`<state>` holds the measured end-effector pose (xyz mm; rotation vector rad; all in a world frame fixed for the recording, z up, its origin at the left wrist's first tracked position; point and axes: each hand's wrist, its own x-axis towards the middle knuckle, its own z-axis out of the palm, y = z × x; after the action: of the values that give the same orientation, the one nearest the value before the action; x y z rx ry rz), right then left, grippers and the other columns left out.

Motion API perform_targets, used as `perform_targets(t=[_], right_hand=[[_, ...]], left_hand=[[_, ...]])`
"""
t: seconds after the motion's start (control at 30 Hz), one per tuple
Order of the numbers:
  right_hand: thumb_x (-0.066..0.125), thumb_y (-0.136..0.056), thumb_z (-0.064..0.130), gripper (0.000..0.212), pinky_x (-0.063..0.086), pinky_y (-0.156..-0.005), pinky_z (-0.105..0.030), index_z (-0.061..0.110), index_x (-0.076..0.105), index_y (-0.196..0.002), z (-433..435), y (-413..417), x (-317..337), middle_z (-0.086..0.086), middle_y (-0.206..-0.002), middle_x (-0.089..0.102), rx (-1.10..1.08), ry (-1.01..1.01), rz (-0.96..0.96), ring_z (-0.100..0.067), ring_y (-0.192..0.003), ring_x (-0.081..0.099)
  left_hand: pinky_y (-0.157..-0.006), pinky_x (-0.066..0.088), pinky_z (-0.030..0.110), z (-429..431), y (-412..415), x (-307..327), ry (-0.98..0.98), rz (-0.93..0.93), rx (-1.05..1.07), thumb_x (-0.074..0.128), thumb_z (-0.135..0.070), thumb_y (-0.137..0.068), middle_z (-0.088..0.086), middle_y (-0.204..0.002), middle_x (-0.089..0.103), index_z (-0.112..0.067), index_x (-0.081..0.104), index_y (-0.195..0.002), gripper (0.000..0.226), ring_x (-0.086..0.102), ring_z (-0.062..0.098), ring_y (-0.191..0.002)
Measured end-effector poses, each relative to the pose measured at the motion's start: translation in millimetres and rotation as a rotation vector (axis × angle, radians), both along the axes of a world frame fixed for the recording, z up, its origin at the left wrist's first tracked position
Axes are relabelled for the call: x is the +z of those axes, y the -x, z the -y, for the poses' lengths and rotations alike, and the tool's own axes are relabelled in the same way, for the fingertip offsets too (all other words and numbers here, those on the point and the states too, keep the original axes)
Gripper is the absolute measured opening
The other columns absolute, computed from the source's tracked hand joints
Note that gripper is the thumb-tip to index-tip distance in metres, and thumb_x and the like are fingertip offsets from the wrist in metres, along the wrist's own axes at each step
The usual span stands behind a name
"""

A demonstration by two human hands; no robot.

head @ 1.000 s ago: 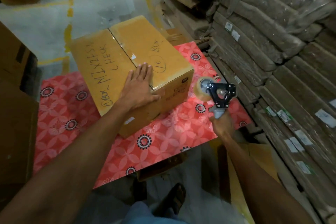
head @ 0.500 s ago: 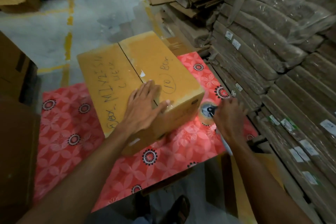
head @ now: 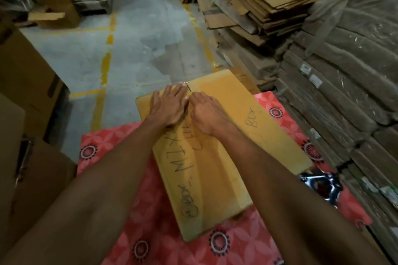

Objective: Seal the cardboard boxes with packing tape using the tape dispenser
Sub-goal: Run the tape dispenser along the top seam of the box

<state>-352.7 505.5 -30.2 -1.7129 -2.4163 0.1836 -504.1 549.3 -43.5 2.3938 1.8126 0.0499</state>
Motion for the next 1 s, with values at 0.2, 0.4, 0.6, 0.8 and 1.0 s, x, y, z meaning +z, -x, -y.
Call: perform_targets(t=[0.2,0.4,0.6,0.8,1.0], right_hand=[[0.016,-0.108,0.038,0.06,0.003,-0.126,-0.045,0.011,0.007,-0.161,-31,7,-20,-0.005,-0.17,0.006,-0.033,0.126,0.112,-0.019,-0.156,0.002],[0.013,-0.107,0.047,0.064,0.0,-0.127,-0.043,0.015,0.004,-0.162,17,-9,-20,-0.001,-0.17,0.003,-0.052,0.117,0.095,-0.014,-0.156,-0.002],[0.014,-0.106,0.049,0.063,-0.001,-0.126,-0.044,0.02,0.005,-0.162,100,-36,-22,0.005,-0.17,0.001,-0.144,0.121,0.079,-0.01,-0.156,-0.002],[0.014,-0.106,0.048,0.063,-0.002,-0.126,-0.044,0.02,0.007,-0.162,121,-45,-23,0.006,-0.17,0.002,-0.173,0.119,0.053,-0.01,-0.156,0.0],[0.017,-0.107,0.043,0.062,-0.003,-0.126,-0.045,0.016,0.007,-0.162,126,-43,-20,0.002,-0.17,0.005,-0.149,0.112,0.086,-0.012,-0.156,0.0]], left_hand=[[-0.117,0.018,0.055,-28,4,-14,-0.063,-0.009,-0.016,0.017,-0.043,-0.108,-0.008,-0.168,0.017,-0.033,0.016,-0.161,0.053,0.022,0.024,-0.152],[-0.118,0.016,0.057,-25,5,-12,-0.062,-0.007,-0.016,0.014,-0.046,-0.107,-0.008,-0.168,0.017,-0.033,0.014,-0.161,0.055,0.021,0.024,-0.153],[-0.121,0.006,0.06,-16,-3,-7,-0.046,-0.042,0.035,0.012,-0.044,-0.108,-0.005,-0.169,0.014,-0.031,0.012,-0.161,0.055,0.012,0.028,-0.156],[-0.125,0.013,0.048,47,-40,-6,-0.041,0.002,-0.204,0.013,-0.039,-0.108,0.011,-0.169,0.013,-0.009,0.013,-0.161,0.061,0.01,0.028,-0.156],[-0.127,0.005,0.04,107,-47,-8,-0.001,0.019,-0.248,0.013,-0.035,-0.111,0.002,-0.17,0.001,-0.015,0.004,-0.163,0.056,0.0,0.016,-0.156]])
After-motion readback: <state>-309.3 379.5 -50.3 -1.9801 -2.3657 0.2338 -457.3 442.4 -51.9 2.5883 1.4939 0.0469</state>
